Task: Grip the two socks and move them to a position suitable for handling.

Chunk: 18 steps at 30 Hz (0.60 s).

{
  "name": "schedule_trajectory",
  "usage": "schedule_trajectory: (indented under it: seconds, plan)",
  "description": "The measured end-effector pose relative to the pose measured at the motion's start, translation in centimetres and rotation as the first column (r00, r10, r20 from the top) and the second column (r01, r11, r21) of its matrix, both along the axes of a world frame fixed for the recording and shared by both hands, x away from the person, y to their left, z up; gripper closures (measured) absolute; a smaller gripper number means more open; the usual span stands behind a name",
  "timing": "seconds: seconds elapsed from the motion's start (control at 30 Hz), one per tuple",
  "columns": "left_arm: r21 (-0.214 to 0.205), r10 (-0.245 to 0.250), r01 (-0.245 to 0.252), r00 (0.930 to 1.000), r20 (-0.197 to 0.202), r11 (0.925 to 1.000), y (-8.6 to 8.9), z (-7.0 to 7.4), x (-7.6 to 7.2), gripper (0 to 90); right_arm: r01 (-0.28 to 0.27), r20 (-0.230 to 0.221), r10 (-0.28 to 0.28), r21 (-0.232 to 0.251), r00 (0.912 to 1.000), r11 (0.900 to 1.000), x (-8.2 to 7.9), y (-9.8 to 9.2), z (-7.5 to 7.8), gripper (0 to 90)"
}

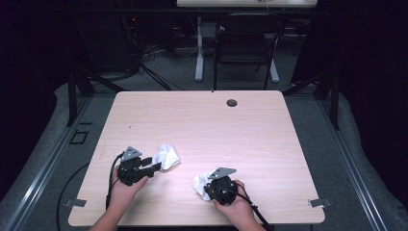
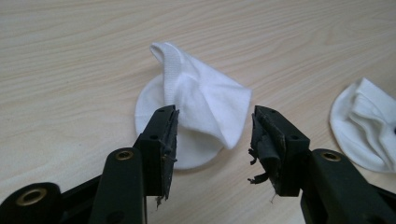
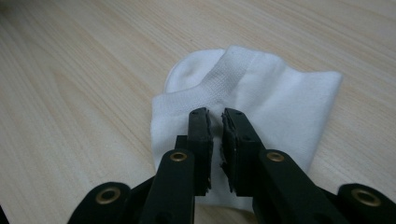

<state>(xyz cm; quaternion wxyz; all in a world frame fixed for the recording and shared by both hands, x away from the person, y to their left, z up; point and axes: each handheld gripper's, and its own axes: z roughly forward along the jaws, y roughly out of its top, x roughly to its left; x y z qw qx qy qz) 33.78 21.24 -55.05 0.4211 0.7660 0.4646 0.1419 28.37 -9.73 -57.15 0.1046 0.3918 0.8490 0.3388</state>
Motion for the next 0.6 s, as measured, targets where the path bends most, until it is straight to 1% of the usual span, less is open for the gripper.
schedule_trajectory:
  seconds: [0.07, 0.1, 0.13, 0.17, 0.2, 0.3, 0.4, 0.43, 0.47, 0.53, 0.57, 0.6]
  plan:
    - [0.013, 0.014, -0.014, 0.9999, 0.000, 0.9998, -0.4, -0.2, 0.8, 49.2, -0.009, 0.003, 0.009, 0.002, 1.0000, 1.0000, -0.2, 0.1, 0.0, 82.2]
    - [0.013, 0.014, -0.014, 0.9999, 0.000, 0.9998, -0.4, -0.2, 0.8, 48.7, -0.009, 0.003, 0.009, 0.002, 1.0000, 1.0000, -0.2, 0.1, 0.0, 82.2]
    - [0.031, 0.019, -0.018, 0.9998, -0.009, 0.9994, -0.7, -0.3, 1.4, 48.3, -0.017, 0.001, 0.017, 0.009, 0.9999, 0.9998, -0.3, 0.2, -0.1, 82.3]
    - [0.031, 0.019, -0.018, 0.9998, -0.009, 0.9994, -0.7, -0.3, 1.4, 48.4, -0.017, 0.001, 0.017, 0.009, 0.9999, 0.9998, -0.3, 0.2, -0.1, 82.3]
    - [0.026, 0.021, -0.020, 0.9996, -0.020, 0.9995, -1.0, -0.5, 2.0, 48.3, -0.018, -0.007, 0.019, 0.015, 0.9998, 0.9997, -0.5, 0.3, 0.0, 82.2]
    - [0.033, 0.035, -0.034, 0.9986, -0.039, 0.9989, -1.3, -1.1, 2.7, 48.8, -0.030, -0.010, 0.030, 0.019, 0.9995, 0.9994, -0.7, 0.5, -0.1, 82.2]
    - [0.056, 0.032, -0.029, 0.9979, -0.056, 0.9980, -1.5, -1.6, 3.1, 51.6, -0.043, -0.015, 0.044, 0.019, 0.9989, 0.9989, -0.9, 0.7, -0.1, 82.3]
    - [0.056, 0.032, -0.029, 0.9979, -0.056, 0.9980, -1.5, -1.6, 3.1, 52.6, -0.043, -0.015, 0.044, 0.019, 0.9989, 0.9989, -0.9, 0.7, -0.1, 82.3]
    - [0.059, 0.035, -0.032, 0.9977, -0.058, 0.9978, -1.7, -1.9, 3.3, 53.5, -0.051, -0.011, 0.052, 0.019, 0.9986, 0.9985, -1.1, 0.8, -0.1, 82.4]
    - [0.077, 0.032, -0.027, 0.9975, -0.063, 0.9967, -2.1, -2.2, 3.5, 54.8, -0.052, -0.015, 0.053, 0.023, 0.9985, 0.9984, -1.1, 0.9, -0.1, 82.5]
    - [0.077, 0.032, -0.027, 0.9975, -0.063, 0.9967, -2.1, -2.2, 3.5, 56.0, -0.052, -0.015, 0.053, 0.023, 0.9985, 0.9984, -1.1, 0.9, -0.1, 82.5]
    - [0.093, 0.020, -0.013, 0.9974, -0.070, 0.9955, -2.4, -2.5, 3.6, 56.5, -0.053, -0.018, 0.053, 0.034, 0.9984, 0.9980, -1.2, 1.0, -0.1, 82.4]
